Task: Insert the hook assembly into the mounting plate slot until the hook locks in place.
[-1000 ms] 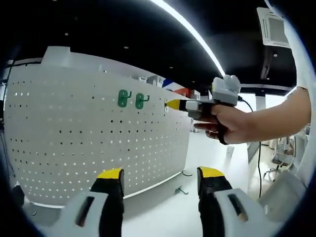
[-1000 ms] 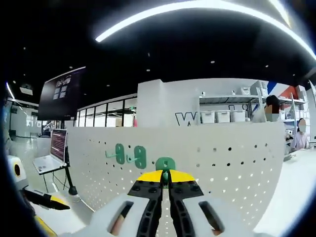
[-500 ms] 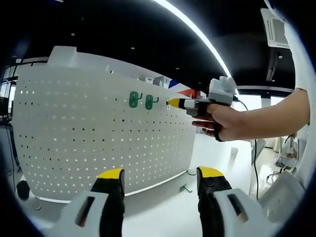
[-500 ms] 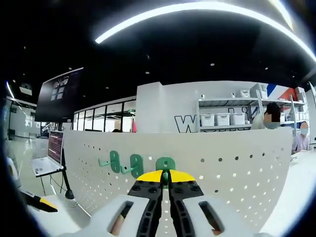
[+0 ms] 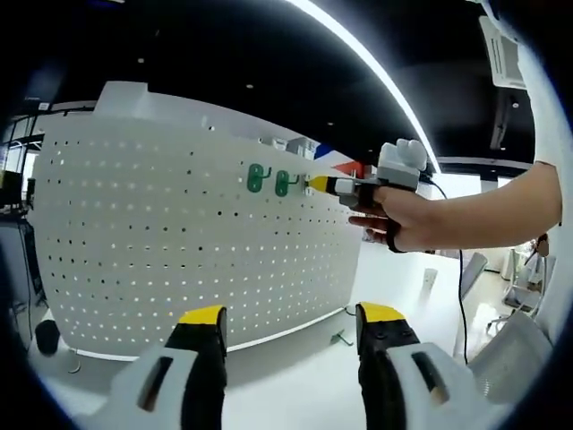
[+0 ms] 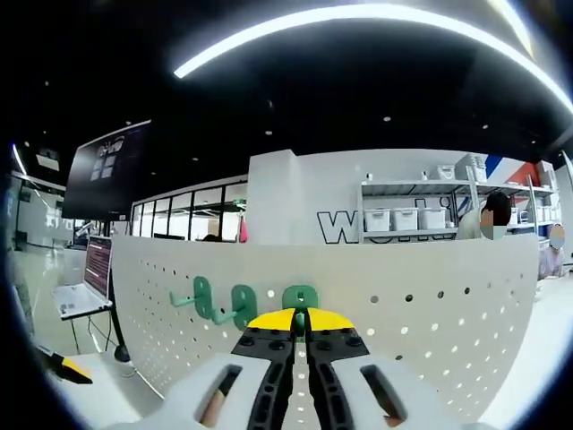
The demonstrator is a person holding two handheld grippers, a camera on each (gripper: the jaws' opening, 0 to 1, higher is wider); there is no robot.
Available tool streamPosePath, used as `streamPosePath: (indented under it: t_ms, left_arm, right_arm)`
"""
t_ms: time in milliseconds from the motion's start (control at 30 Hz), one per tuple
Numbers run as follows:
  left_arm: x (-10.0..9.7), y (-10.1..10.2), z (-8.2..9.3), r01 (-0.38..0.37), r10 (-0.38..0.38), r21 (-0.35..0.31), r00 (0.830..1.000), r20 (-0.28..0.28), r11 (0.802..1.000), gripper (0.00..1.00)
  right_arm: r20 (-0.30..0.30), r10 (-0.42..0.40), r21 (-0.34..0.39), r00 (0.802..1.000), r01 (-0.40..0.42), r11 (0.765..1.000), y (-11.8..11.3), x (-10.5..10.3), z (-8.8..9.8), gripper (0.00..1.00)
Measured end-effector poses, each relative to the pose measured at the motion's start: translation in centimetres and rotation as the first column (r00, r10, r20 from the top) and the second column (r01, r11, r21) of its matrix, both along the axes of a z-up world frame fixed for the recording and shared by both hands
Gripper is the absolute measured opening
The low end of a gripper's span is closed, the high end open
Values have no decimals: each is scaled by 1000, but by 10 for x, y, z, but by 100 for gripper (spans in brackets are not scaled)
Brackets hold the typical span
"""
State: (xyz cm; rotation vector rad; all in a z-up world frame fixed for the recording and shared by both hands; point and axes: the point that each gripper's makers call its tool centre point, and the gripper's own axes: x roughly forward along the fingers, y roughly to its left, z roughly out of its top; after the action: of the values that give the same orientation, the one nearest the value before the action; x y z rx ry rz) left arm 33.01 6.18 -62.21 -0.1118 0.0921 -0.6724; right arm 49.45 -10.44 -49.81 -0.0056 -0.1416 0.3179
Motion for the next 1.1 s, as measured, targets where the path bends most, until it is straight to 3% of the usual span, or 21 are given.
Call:
streamPosePath:
  t_ms: [433,767,867,1100]
  left_arm:
    - [2,5,0,-6,6,1,1000,-3,1000,59]
    - [0,8,-2,-7,7,11,1000,-7,1000,59]
    - [-1,9,-2,-7,7,11,1000,-8,1000,58]
    - [-3,14,-2,-16,16,0,1000,-5,1000,58]
  right_arm:
    - [-8,-15,-5,1000,15,1000,1,6,-2,1]
    - [-15,-115,-8,993,114,993,2,7,-2,2]
    - [-44,-148,48,988,150,988,1,9,-2,2]
    - [-47,-167,39,985,169,985,1,7,-4,2]
